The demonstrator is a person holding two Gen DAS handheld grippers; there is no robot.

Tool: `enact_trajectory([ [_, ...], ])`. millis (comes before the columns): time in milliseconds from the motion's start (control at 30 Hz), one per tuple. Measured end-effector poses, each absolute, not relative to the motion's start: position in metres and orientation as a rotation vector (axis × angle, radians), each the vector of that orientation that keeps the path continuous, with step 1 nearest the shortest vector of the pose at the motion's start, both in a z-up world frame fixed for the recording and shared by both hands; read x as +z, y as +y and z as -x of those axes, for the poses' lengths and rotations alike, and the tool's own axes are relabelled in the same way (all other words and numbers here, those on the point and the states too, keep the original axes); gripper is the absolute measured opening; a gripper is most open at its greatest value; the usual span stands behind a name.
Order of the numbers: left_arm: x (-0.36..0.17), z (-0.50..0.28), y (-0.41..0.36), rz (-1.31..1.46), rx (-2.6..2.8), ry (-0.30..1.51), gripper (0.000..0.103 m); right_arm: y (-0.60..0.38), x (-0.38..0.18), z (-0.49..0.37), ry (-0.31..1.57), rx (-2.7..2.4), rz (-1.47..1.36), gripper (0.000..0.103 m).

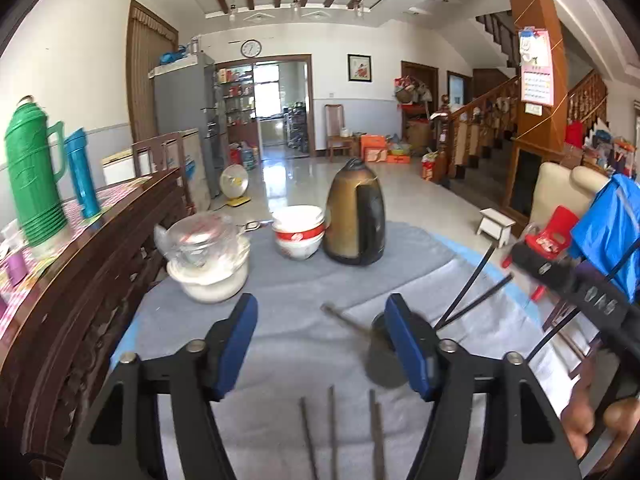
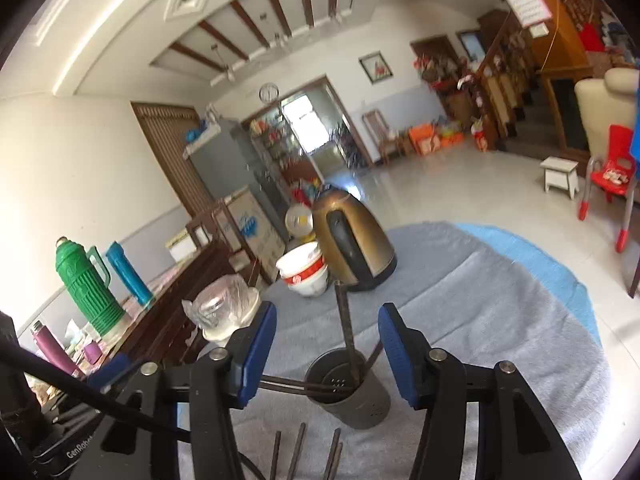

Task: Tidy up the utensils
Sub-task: 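Open both grippers and withdraw them from the holder, then move both open grippers back over the chopsticks left on the cloth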

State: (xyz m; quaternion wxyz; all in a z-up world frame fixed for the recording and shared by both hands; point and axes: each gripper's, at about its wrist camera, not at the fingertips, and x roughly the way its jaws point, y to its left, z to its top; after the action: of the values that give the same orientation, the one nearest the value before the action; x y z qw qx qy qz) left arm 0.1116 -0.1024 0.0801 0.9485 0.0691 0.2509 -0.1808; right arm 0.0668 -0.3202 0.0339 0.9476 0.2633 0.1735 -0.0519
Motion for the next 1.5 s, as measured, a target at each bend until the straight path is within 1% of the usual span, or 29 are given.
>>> enact_trajectory([
  [133, 0.063, -0.099, -0.086, -0.155, -0.332, 0.537, 0.071, -0.313, 0.026, -0.043, 0.291, -0.071, -0.507, 0.058],
  [233, 0.047, -0.094, -0.079, -0.181, -0.299, 0.559, 0.071, -0.304, 0.016, -0.035, 0.295, -0.052, -0.482, 0.058],
  [533, -0.027, -0.077, -0.06, -0.254, -0.268, 0.741, 0.072, -0.279, -0.048, -0.03, 0.456, -0.016, -0.44, 0.058],
  [667, -0.048, -0.071, -0.054, -0.264, -0.255, 0.79, 0.072, -0.272, -0.078, -0.034, 0.517, -0.017, -0.438, 0.058],
  [767, -0.055, -0.069, -0.051, -0.267, -0.247, 0.803, 0.072, -0.266, -0.091, -0.04, 0.552, -0.005, -0.448, 0.058],
  [967, -0.061, -0.076, -0.051, -0.273, -0.238, 0.807, 0.072, -0.254, -0.105, -0.04, 0.564, -0.006, -0.414, 0.058],
  [1500, -0.093, -0.09, -0.037, -0.214, -0.208, 0.859, 0.072, -0.263, -0.138, -0.045, 0.628, -0.075, -0.477, 0.058],
])
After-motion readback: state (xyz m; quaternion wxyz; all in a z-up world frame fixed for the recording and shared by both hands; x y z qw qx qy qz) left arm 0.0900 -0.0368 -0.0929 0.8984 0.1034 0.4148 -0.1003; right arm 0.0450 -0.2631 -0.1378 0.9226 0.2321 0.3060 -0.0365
